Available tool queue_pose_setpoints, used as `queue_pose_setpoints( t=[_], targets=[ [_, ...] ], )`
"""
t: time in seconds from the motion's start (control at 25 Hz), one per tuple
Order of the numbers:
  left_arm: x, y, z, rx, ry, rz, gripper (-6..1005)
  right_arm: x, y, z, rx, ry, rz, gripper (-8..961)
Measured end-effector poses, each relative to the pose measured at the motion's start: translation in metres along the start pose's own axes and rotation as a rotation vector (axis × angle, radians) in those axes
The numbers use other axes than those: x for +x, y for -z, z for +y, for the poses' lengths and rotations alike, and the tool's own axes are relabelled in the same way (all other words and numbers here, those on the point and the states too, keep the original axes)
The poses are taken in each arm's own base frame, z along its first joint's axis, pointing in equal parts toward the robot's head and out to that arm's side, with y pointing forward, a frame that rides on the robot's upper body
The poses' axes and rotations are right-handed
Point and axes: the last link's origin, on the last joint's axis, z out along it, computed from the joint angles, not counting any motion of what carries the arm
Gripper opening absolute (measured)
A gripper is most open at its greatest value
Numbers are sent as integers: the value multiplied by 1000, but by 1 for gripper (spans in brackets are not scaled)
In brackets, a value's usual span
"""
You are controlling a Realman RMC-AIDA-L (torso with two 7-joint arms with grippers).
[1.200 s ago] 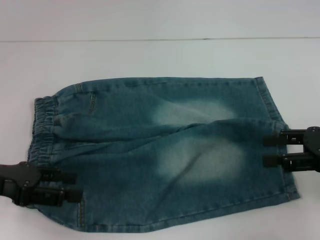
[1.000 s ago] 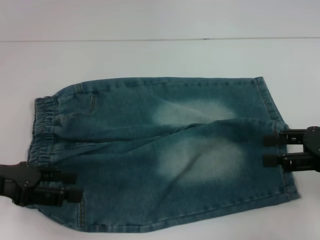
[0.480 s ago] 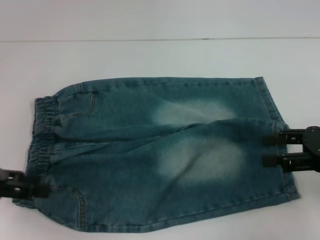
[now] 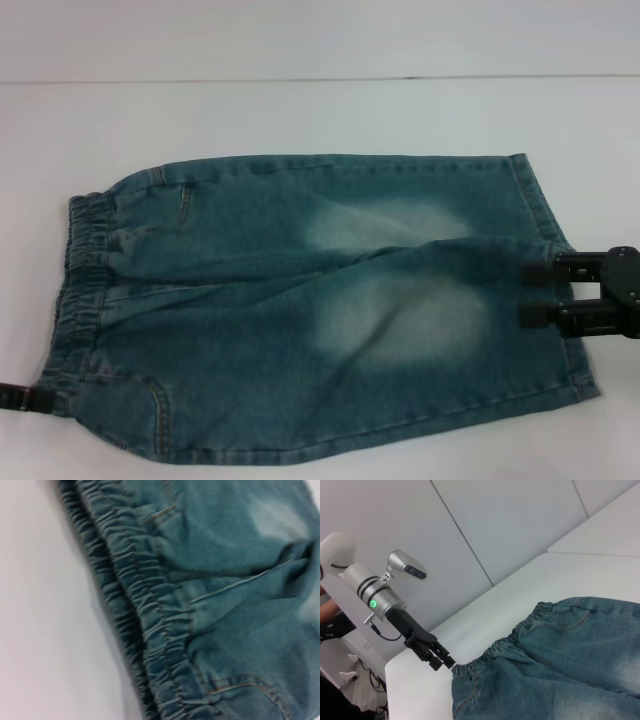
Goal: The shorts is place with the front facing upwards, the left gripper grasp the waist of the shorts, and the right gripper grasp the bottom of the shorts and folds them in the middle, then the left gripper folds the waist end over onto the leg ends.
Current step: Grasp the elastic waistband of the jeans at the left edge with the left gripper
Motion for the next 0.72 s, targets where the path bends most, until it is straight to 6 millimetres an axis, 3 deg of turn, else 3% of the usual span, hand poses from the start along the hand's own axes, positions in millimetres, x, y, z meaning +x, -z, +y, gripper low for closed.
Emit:
queue_pose_setpoints(
  t=[0.72],
  targets=[
    [7, -14, -3, 70, 2, -53, 711, -2, 0, 0, -2, 16, 1, 787]
  ],
)
